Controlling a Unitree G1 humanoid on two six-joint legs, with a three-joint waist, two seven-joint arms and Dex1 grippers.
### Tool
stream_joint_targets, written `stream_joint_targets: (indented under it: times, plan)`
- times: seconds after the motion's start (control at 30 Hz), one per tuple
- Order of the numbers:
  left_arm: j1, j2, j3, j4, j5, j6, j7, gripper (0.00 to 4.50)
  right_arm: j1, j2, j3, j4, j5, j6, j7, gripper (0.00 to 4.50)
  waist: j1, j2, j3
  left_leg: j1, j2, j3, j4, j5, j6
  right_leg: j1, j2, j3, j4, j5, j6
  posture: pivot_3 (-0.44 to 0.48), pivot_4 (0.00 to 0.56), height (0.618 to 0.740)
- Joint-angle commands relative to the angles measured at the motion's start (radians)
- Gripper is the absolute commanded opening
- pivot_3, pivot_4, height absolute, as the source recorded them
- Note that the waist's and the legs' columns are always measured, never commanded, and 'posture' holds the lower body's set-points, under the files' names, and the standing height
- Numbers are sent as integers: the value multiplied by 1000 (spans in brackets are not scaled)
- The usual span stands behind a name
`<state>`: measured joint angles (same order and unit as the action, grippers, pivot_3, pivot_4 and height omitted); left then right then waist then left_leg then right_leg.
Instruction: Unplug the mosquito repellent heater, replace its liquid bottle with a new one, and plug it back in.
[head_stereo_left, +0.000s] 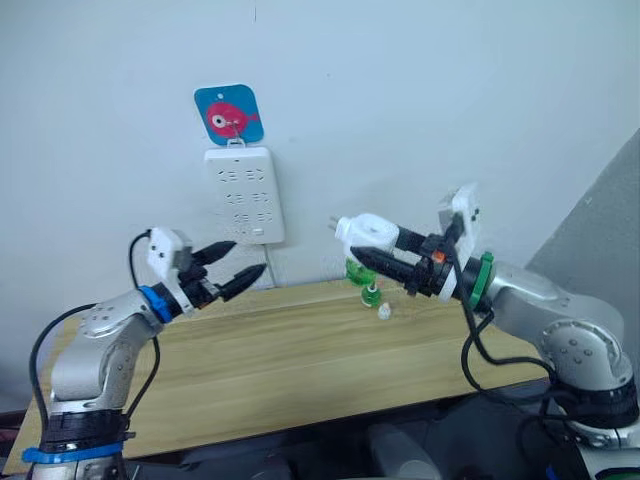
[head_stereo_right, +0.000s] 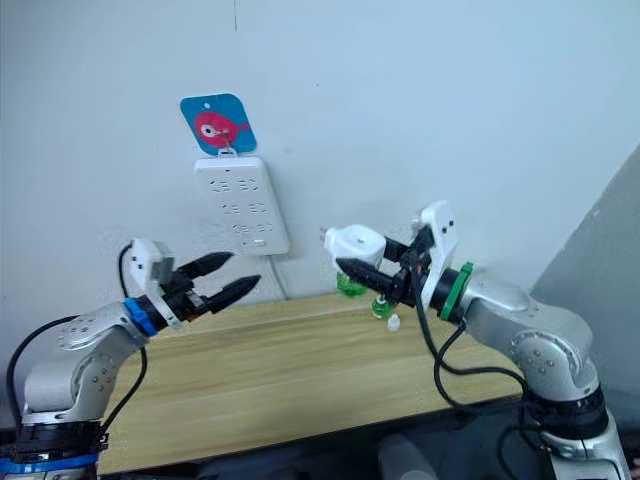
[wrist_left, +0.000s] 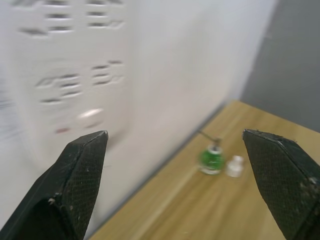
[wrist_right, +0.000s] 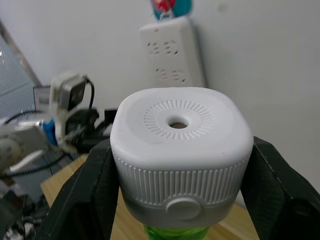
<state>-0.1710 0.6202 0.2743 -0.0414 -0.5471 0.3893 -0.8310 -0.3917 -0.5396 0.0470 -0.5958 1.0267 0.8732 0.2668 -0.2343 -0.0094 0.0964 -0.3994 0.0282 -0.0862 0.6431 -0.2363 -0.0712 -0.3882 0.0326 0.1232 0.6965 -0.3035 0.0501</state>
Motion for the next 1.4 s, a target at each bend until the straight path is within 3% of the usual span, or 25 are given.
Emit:
stream_joint_targets:
  times: [0.03,0.67,1.0,1.23,1.33,1.4]
  plan:
    - [-69,14,40,80,55,-108,31,4500,-1,-15,25,-74,-63,-27,38,2922,7,-1,1,0,0,0,0,0,0,0,0,0,0,0,0,-221,82,740]
    - [-439,12,-81,488,164,-157,-69,4500,24,-12,77,-134,-195,-17,102,2922,18,-3,2,0,0,-2,1,0,0,1,0,-2,0,0,0,-250,83,740]
    - [-484,39,-125,451,137,-50,-227,4500,30,-10,86,-136,-218,-15,120,2922,10,-3,3,-1,0,-2,0,0,0,0,0,-2,-1,0,0,-258,83,740]
    - [-506,39,-127,434,137,-29,-255,4500,16,4,110,-116,-254,-22,137,2922,-4,-4,4,0,0,-2,-1,0,0,0,1,-2,-1,0,-1,-255,84,740]
    - [-510,34,-125,426,131,-18,-265,3933,-24,34,140,-88,-289,-20,127,2922,-5,-5,4,-1,0,-2,-1,0,0,0,1,-2,-1,0,-1,-258,86,740]
    - [-511,34,-122,424,132,-14,-267,3328,-54,56,166,-63,-320,-15,119,2922,-7,-4,5,-1,0,-3,-1,0,0,0,1,-2,-1,0,-1,-259,86,740]
